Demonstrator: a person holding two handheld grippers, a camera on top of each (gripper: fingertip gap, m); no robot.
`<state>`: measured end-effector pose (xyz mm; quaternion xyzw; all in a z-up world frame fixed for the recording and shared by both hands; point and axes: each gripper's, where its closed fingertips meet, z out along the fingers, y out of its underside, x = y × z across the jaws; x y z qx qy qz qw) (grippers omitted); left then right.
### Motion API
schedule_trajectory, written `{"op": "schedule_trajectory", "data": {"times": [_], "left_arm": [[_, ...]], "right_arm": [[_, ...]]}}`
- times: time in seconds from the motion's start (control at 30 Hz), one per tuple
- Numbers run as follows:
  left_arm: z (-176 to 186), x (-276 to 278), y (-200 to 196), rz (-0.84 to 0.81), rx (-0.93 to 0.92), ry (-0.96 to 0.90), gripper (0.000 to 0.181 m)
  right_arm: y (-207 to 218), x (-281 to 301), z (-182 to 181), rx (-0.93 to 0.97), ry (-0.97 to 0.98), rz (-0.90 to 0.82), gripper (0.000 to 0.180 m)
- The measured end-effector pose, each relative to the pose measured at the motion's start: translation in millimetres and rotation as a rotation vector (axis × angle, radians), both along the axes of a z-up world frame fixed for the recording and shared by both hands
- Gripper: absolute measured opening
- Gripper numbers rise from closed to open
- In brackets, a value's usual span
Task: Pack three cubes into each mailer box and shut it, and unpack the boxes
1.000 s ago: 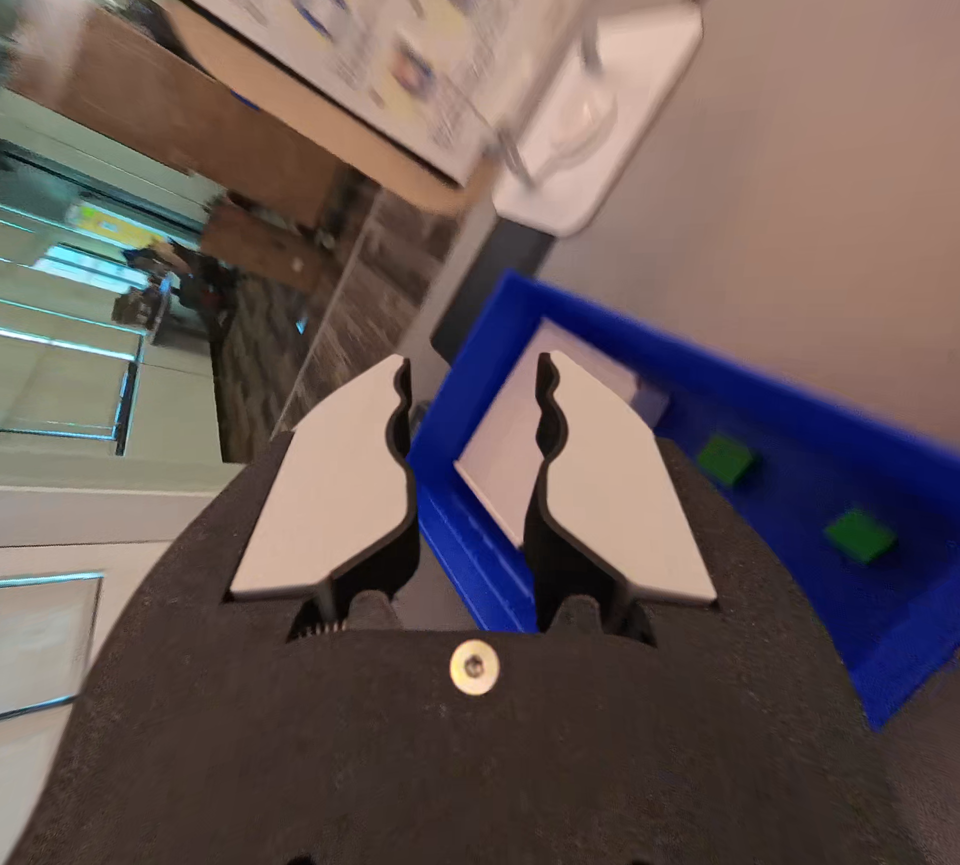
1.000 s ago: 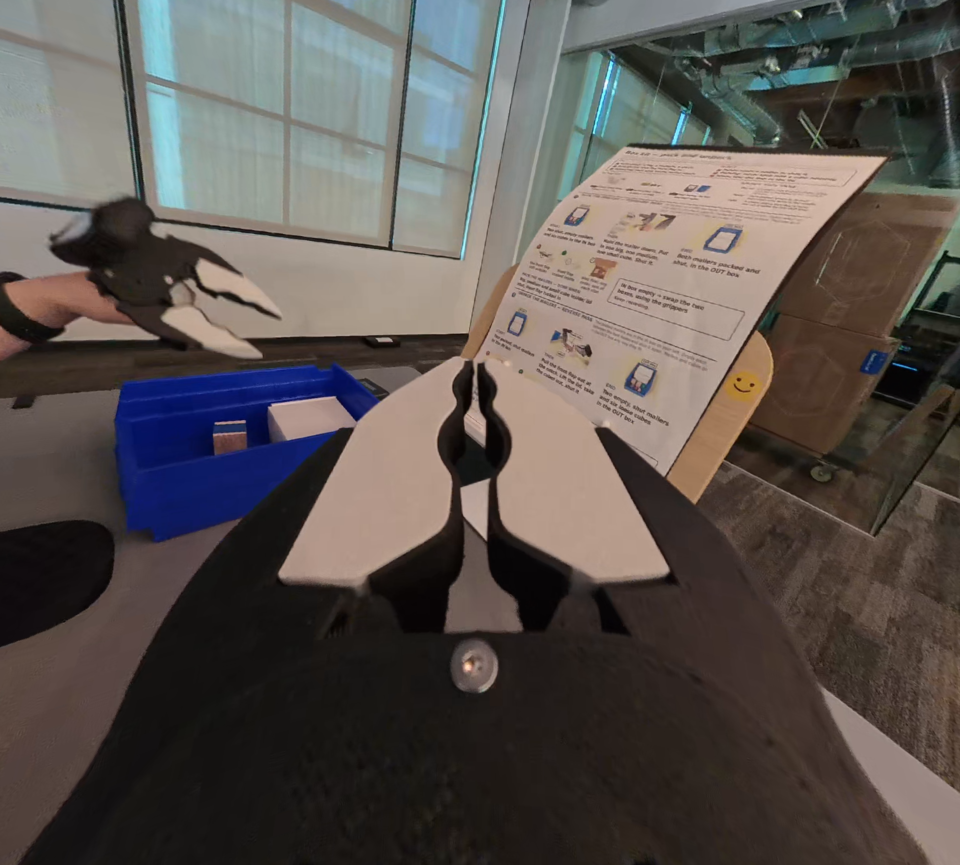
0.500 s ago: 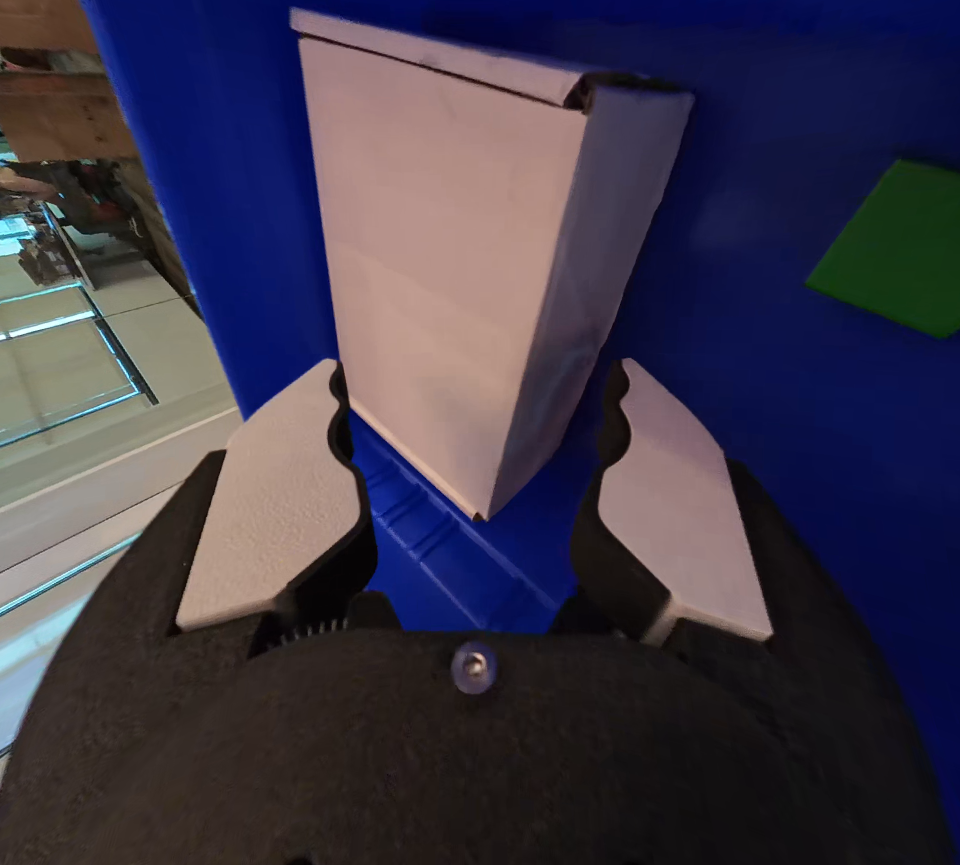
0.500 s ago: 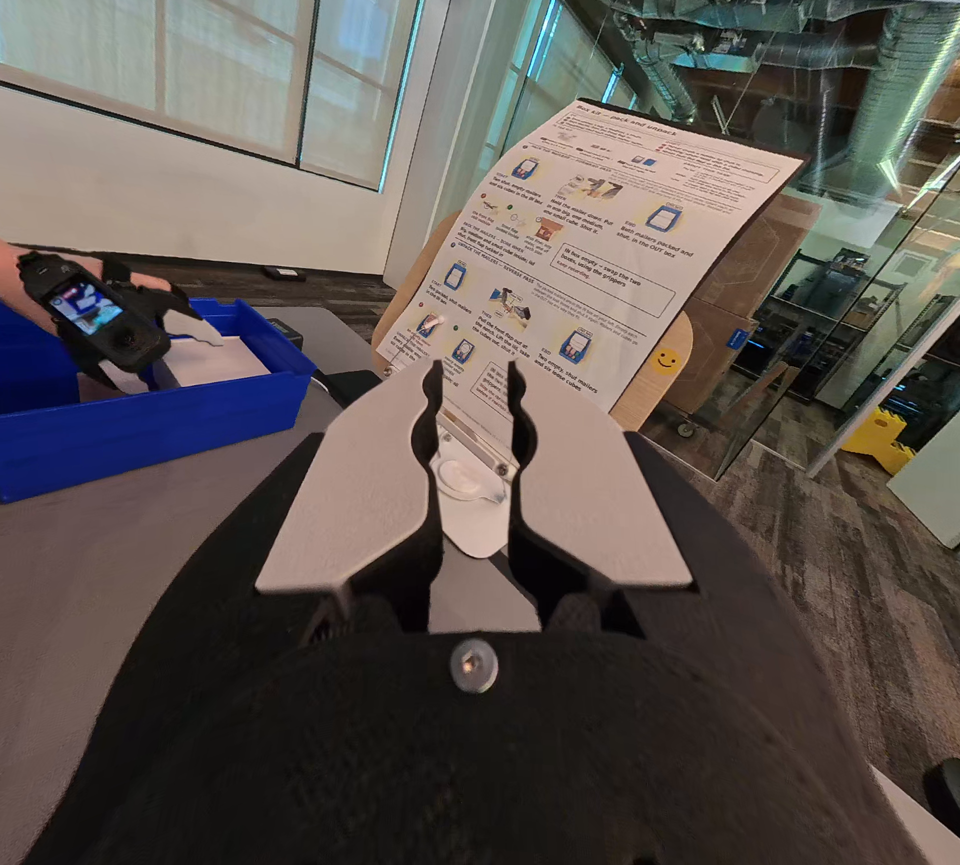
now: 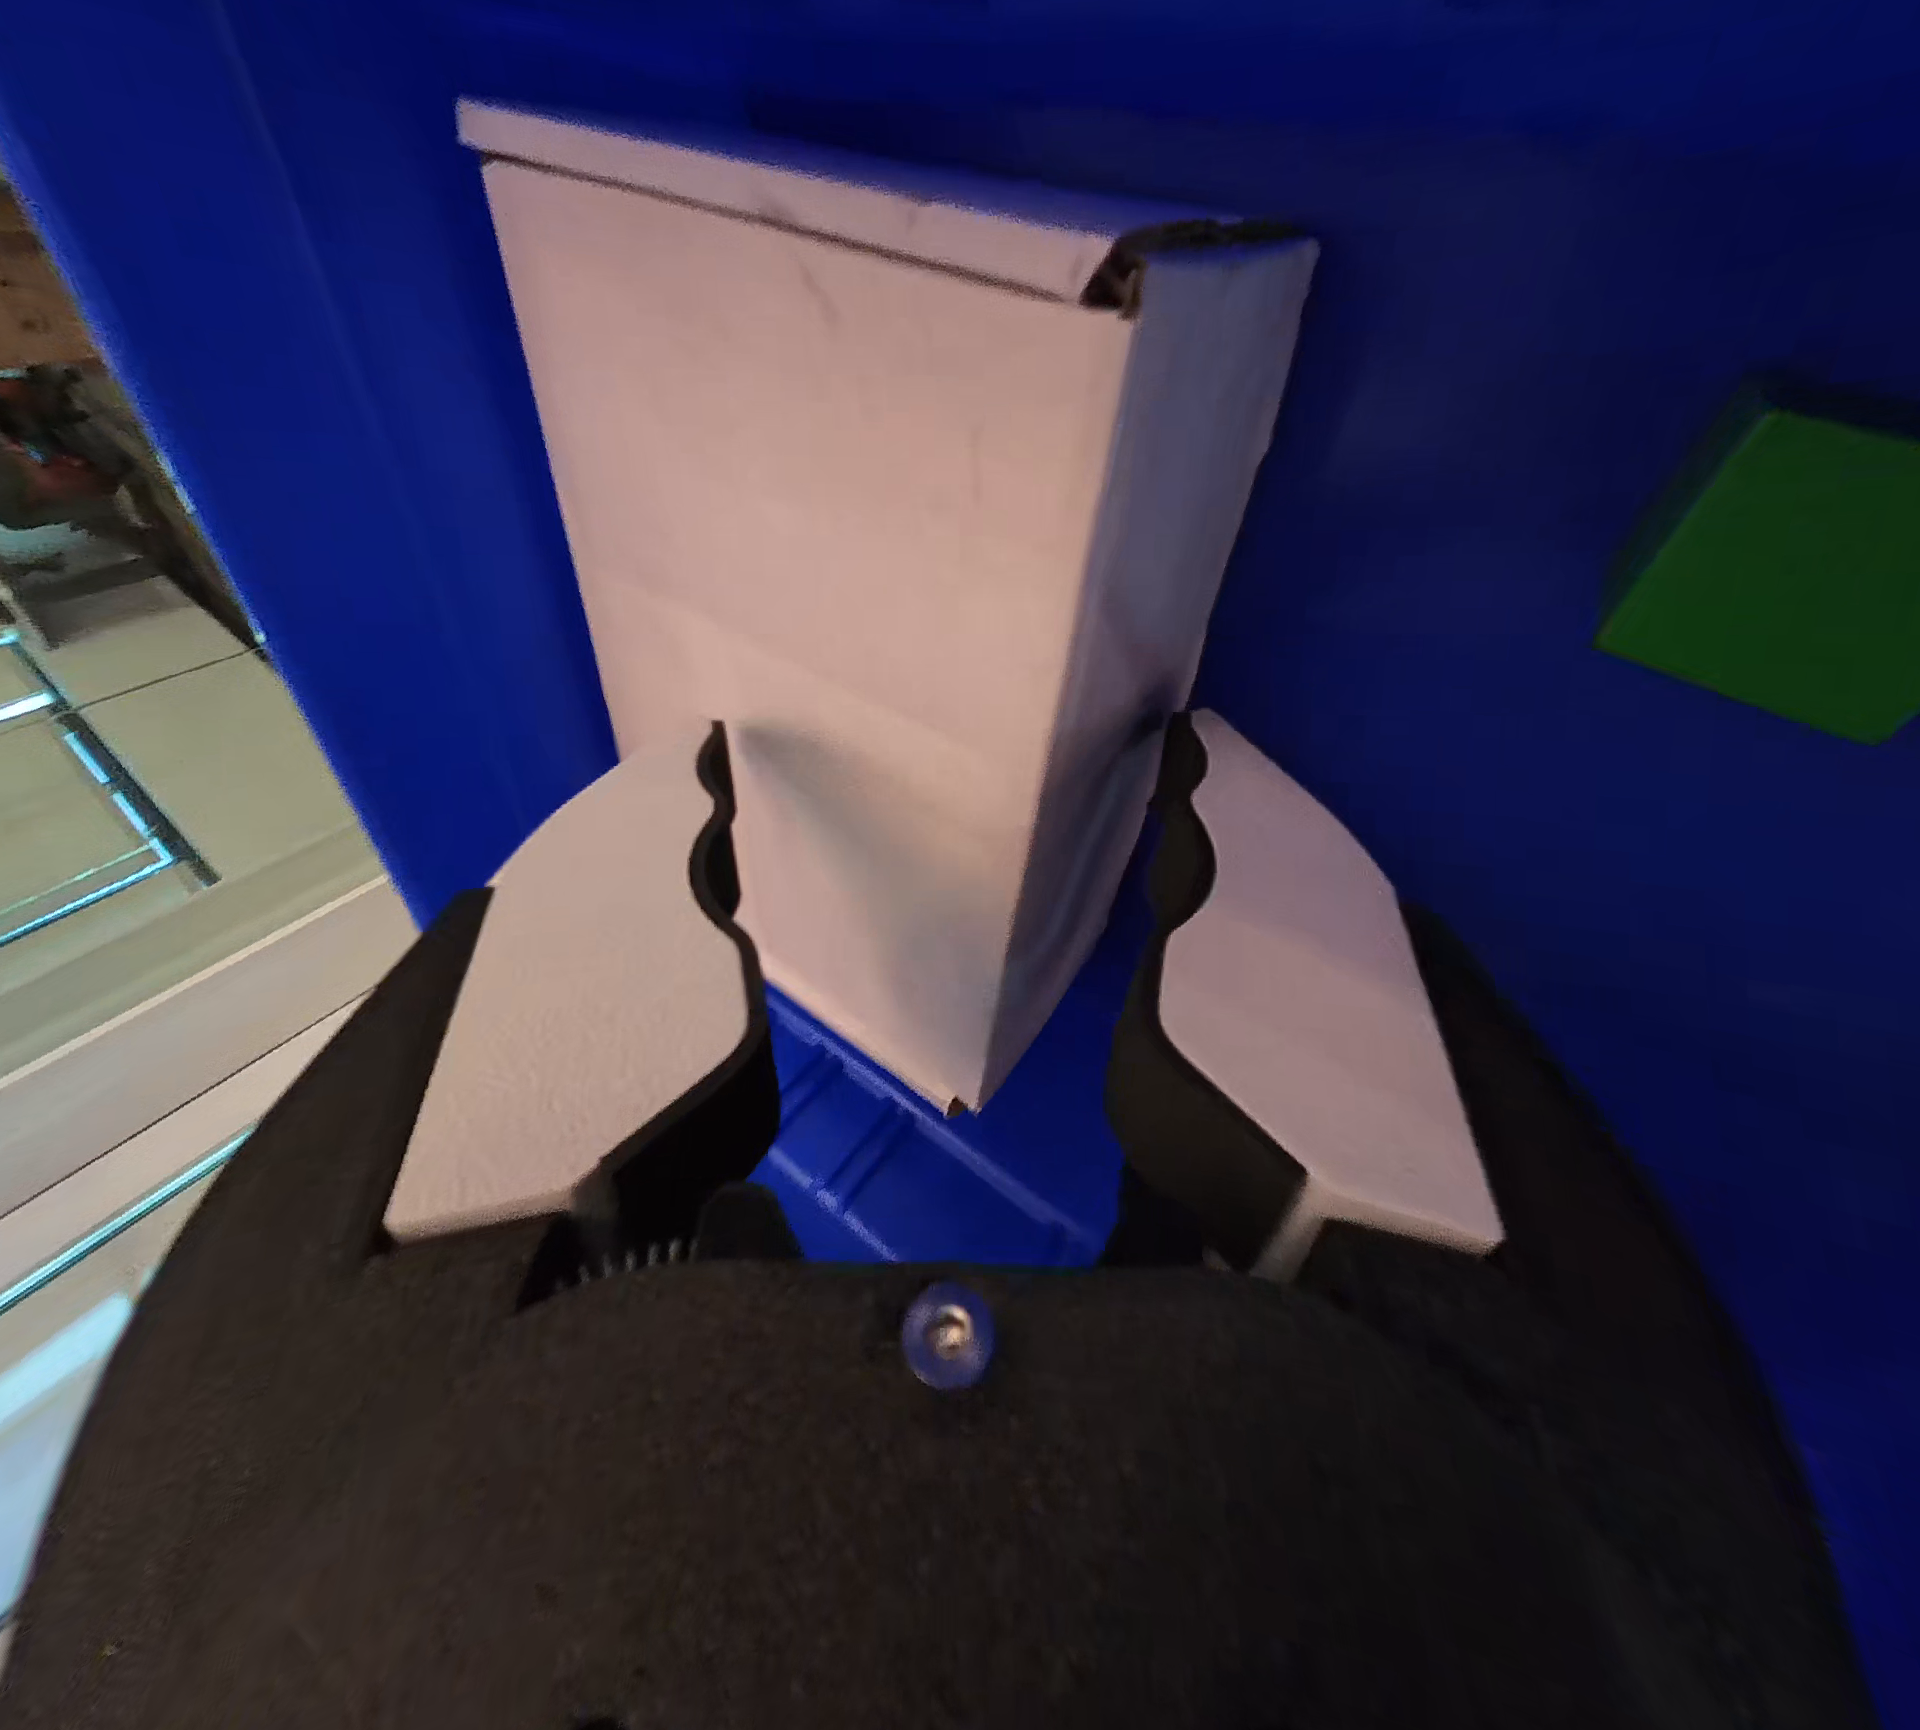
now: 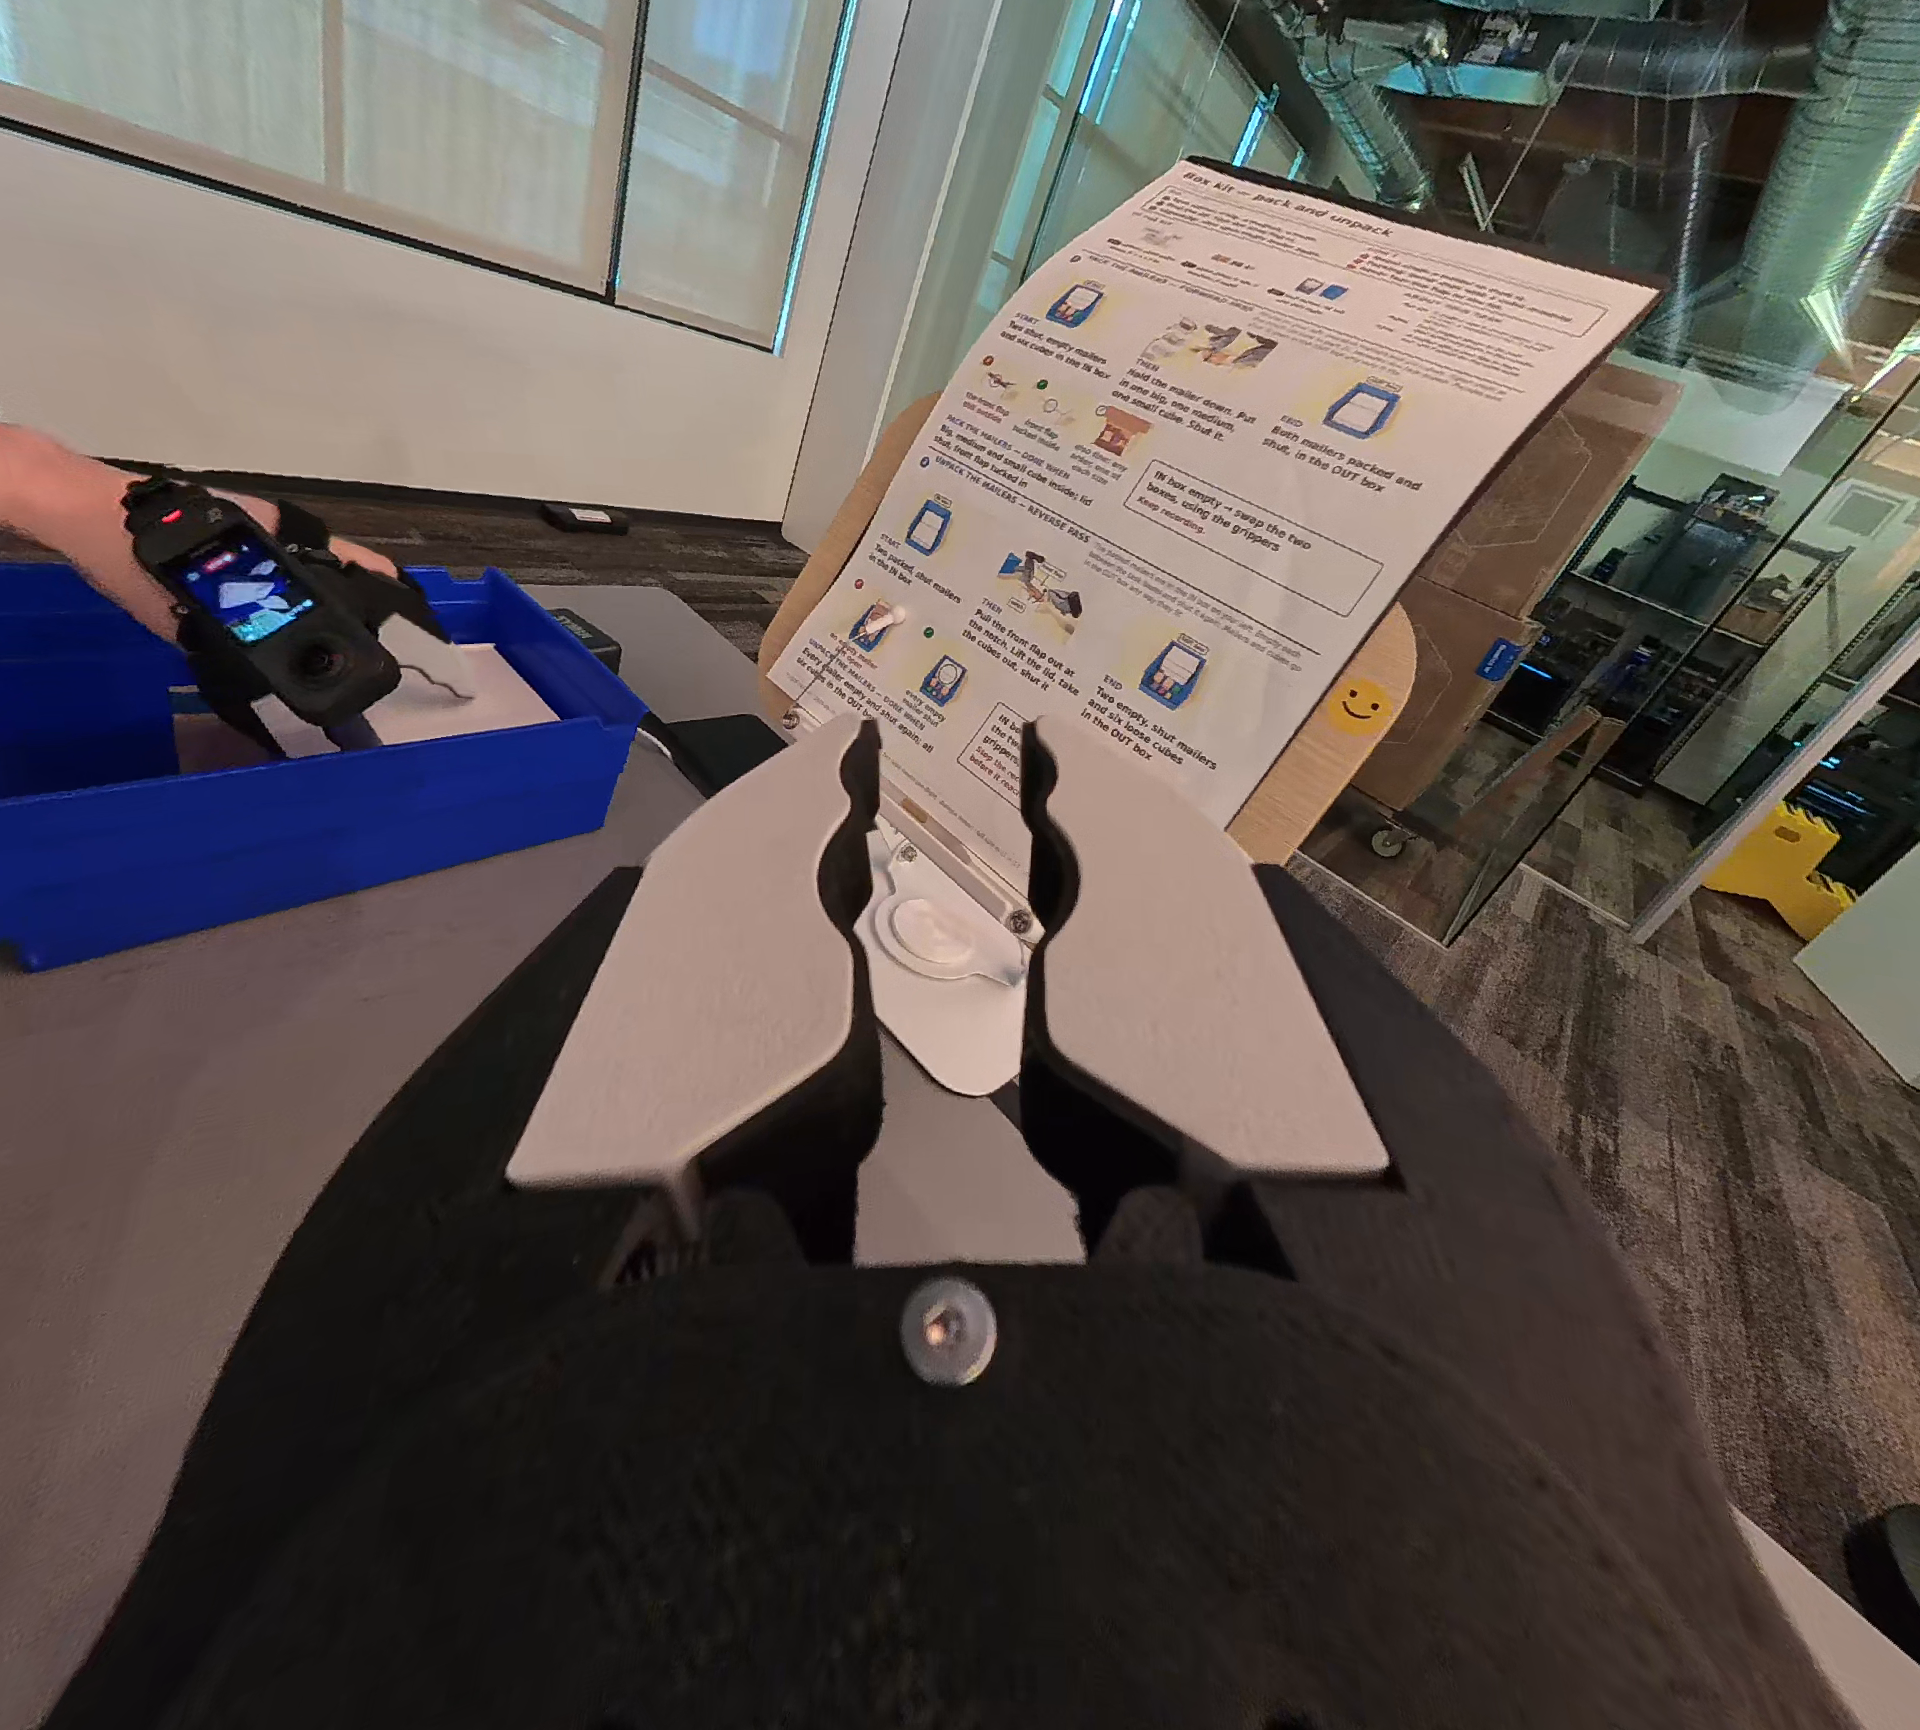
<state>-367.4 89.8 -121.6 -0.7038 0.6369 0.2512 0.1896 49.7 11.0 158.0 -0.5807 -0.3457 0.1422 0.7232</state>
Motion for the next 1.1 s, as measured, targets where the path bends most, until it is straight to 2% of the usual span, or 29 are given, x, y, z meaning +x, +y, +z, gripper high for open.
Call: {"op": "schedule_trajectory", "data": {"times": [0.07, 0.37, 0.8, 1.1], "left_arm": [[-5.1, 0.1, 2.0, -0.007, 0.007, 0.021, 0.086], [-3.2, 0.0, 5.9, -0.029, 0.033, 0.083, 0.08], [30.0, 2.6, -7.4, 0.033, -0.179, -0.05, 0.056], [40.5, -2.3, -7.4, 0.019, -0.24, -0.017, 0.042]], "right_arm": [[0.9, -2.3, -2.1, -0.005, -0.013, 0.0, 0.027], [8.2, -13.8, -16.2, -0.036, -0.078, -0.012, 0.029], [12.8, -41.2, -39.4, -0.076, -0.167, 0.02, 0.031], [14.3, -69.0, -65.3, -0.113, -0.263, 0.072, 0.031]]}}
